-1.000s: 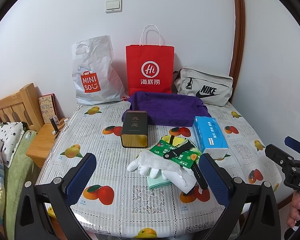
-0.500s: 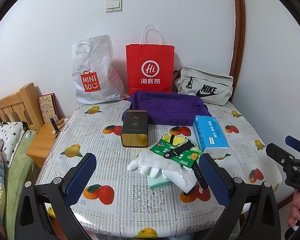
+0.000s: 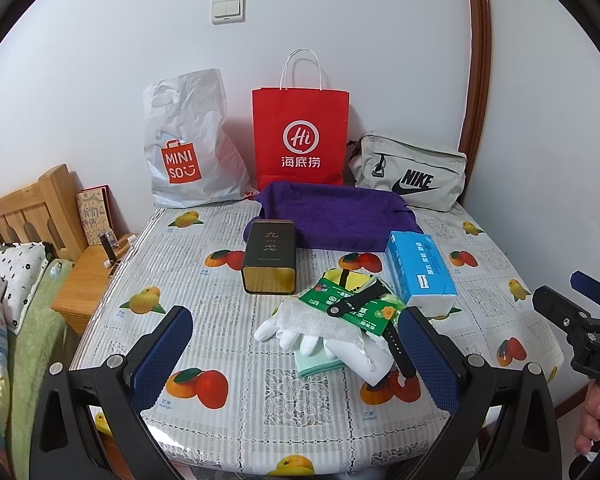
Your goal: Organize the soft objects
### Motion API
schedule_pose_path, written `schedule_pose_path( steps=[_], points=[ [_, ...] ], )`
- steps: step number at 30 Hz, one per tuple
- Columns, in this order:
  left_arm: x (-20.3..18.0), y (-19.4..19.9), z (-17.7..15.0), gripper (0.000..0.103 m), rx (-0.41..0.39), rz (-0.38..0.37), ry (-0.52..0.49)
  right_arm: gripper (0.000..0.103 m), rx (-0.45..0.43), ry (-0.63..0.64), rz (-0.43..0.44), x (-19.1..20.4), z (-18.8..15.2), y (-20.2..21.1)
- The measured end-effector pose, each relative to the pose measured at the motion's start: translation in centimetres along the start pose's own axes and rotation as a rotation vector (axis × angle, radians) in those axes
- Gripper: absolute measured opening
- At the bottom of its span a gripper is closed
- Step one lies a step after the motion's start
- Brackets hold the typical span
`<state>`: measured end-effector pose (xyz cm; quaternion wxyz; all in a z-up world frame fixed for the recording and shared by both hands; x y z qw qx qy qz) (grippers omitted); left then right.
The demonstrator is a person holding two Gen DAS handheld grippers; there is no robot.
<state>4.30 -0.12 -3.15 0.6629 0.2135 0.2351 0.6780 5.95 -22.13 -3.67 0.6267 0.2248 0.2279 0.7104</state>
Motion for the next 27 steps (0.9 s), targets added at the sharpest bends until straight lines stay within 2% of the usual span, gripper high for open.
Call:
schedule_pose_path(
  steps=[7, 14, 27],
  points=[
    [0.0, -0.7, -0.5, 0.103, 0.019, -0.038, 0.003, 0.103, -0.005, 0.001, 0.017, 0.2, 0.0, 0.0],
    [0.5, -3.8, -2.0, 0.103, 0.073, -0.056, 0.006, 0.103, 0.033, -0.007, 0.038, 0.1, -0.9, -1.8],
    [2.0, -9.4, -4.3, 0.103, 0.176, -0.009, 0.022, 0.099, 0.139, 0.019, 0.067, 0.7, -3.4, -7.5]
  ],
)
Point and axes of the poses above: each gripper's, at about its wrist camera, not at the fingertips, and y roughly against the way its jaws point, x to its left, z to its top, the point moved 6 cm from there along -y, roughly the way its jaws point
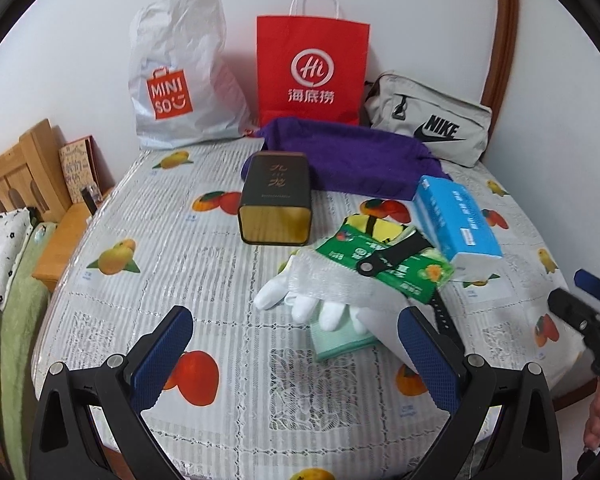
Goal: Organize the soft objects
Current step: 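Grasp the black watch strap's holed end with the right gripper while the left gripper grasps its buckle end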
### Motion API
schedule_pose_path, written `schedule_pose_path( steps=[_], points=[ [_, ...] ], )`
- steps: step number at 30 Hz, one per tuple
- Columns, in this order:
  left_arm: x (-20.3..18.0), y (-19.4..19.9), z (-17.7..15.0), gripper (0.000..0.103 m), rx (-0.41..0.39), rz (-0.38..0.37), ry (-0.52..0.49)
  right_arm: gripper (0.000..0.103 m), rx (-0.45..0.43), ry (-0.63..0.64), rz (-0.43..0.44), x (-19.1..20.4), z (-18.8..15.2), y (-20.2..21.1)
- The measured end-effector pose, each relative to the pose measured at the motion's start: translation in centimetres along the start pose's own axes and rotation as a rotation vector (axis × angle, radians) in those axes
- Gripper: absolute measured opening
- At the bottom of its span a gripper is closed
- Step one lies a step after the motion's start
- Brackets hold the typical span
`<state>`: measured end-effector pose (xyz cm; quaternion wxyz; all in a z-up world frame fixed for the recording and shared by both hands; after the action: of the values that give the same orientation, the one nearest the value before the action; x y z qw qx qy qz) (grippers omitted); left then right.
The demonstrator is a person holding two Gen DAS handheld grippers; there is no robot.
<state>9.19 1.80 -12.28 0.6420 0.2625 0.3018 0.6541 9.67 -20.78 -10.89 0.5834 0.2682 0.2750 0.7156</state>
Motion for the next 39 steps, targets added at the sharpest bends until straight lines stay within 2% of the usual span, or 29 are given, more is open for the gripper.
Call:
schedule_pose_path(
  steps=[5, 10, 14, 22, 24, 26, 30, 34, 39],
  points=[
    [0.3, -1.6, 0.0, 0.103, 0.013, -0.009, 0.0, 0.094, 0.043, 0.039, 0.039, 0.8, -0.6, -2.9],
    [0.5, -3.2, 0.3, 0.103, 0.026, -0.014, 0.001, 0.081, 0.088, 0.082, 0.119, 2.2, -1.3, -5.5],
    [0.5, -3.8, 0.6, 0.103, 0.02, -0.041, 0.007, 0.066, 0.13, 0.142, 0.128, 3.4, -1.8, -7.8],
    [0.6, -5.4, 0.5, 0.103, 0.058, -0.048, 0.011, 0.04, 0.201, 0.141, 0.193, 4.1, -2.3, -11.8],
    [0.8, -5.8, 0.6, 0.103, 0.063, -0.051, 0.021, 0.025, 0.205, 0.126, 0.244, 4.6, -2.2, -12.4],
    [1.1, -6.3, 0.7, 0.103, 0.073, -0.046, 0.032, 0.017, 0.208, 0.115, 0.289, 4.9, -2.2, -12.7],
    [1.1, -6.8, 0.7, 0.103, 0.083, -0.058, 0.039, 0.008, 0.18, 0.125, 0.313, 5.0, -2.0, -12.0],
    [0.3, -6.7, 1.4, 0.103, 0.065, -0.089, 0.011, 0.007, 0.156, 0.133, 0.321, 4.6, -1.6, -10.4],
    [-1.0, -6.9, 2.1, 0.103, 0.056, -0.111, -0.019, 0.007, 0.186, 0.137, 0.302, 3.5, -2.4, -10.6]
  ],
)
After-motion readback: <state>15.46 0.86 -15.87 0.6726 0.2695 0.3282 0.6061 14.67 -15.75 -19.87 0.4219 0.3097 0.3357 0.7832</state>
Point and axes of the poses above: each gripper's, at about its wrist camera, not at the fingertips, and y roughly against the way its jaws point, x to its left, z to its top, the point moved 6 cm from there along -y, roughly the way its jaws point
